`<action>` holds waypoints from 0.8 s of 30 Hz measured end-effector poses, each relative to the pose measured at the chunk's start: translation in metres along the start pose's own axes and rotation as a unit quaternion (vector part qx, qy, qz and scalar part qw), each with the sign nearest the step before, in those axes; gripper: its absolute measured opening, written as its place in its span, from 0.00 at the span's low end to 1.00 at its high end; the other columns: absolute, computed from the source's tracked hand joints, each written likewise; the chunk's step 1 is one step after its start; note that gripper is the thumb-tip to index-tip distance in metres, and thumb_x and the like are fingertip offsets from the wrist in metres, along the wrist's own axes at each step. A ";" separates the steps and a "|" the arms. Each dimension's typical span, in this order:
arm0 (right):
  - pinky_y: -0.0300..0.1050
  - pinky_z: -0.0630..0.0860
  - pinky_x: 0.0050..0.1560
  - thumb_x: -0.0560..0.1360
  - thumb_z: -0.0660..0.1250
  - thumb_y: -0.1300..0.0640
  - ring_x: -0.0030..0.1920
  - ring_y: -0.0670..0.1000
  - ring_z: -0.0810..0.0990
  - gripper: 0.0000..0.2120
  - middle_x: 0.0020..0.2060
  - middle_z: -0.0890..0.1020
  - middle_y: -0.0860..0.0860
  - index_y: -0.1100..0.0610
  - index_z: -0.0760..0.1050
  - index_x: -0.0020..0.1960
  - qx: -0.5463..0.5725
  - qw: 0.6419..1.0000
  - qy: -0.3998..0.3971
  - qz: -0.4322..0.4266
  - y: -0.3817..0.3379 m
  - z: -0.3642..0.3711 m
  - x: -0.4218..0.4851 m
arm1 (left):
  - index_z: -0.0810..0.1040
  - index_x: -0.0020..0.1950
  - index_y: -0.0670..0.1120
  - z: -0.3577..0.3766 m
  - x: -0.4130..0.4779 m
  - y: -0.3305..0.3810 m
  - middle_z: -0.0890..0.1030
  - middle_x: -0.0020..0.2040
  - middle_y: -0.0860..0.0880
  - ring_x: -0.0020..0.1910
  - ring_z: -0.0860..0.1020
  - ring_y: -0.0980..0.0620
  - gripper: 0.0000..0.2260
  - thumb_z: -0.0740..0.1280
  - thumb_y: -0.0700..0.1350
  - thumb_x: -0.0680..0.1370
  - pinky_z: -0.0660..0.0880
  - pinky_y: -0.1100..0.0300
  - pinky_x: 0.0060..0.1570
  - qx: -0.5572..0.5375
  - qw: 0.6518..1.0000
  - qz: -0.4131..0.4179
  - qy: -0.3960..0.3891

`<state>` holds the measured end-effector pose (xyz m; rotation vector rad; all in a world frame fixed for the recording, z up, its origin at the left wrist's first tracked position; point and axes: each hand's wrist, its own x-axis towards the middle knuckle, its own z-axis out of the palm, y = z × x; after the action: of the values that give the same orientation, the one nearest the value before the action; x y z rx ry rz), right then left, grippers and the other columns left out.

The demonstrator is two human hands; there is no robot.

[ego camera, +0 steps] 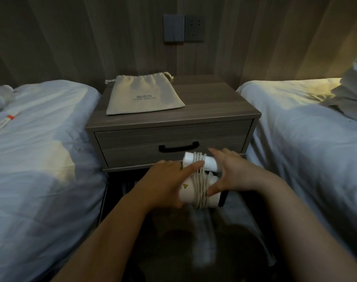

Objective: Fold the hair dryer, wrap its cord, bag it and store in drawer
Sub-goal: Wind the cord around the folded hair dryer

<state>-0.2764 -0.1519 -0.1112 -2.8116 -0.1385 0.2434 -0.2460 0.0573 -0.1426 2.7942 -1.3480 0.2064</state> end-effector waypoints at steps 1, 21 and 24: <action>0.44 0.70 0.59 0.56 0.77 0.37 0.59 0.48 0.70 0.50 0.59 0.70 0.47 0.47 0.59 0.72 0.012 1.000 -0.008 -0.001 0.001 0.000 0.001 | 0.43 0.75 0.59 0.001 0.001 0.000 0.69 0.68 0.49 0.62 0.70 0.50 0.45 0.69 0.61 0.68 0.64 0.53 0.62 0.016 1.000 0.008 -0.003; 0.27 0.70 0.23 0.68 0.75 0.55 0.34 0.42 0.77 0.17 0.39 0.81 0.51 0.60 0.80 0.54 0.428 0.881 0.165 0.114 -0.013 -0.012 -0.008 | 0.51 0.73 0.61 -0.026 0.003 0.020 0.73 0.66 0.46 0.59 0.76 0.48 0.40 0.73 0.43 0.71 0.76 0.45 0.57 -0.703 0.637 -0.273 0.160; 0.28 0.70 0.24 0.69 0.74 0.53 0.34 0.44 0.77 0.16 0.37 0.81 0.51 0.61 0.80 0.53 0.426 0.881 0.168 0.117 -0.026 -0.020 -0.007 | 0.60 0.67 0.59 -0.031 0.014 0.028 0.78 0.57 0.44 0.52 0.80 0.47 0.34 0.73 0.39 0.70 0.81 0.50 0.49 -0.727 0.581 -0.276 0.242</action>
<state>-0.2814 -0.1346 -0.0830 -1.9329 0.3185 -0.1217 -0.2626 0.0320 -0.1110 1.3231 -0.1043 -0.1357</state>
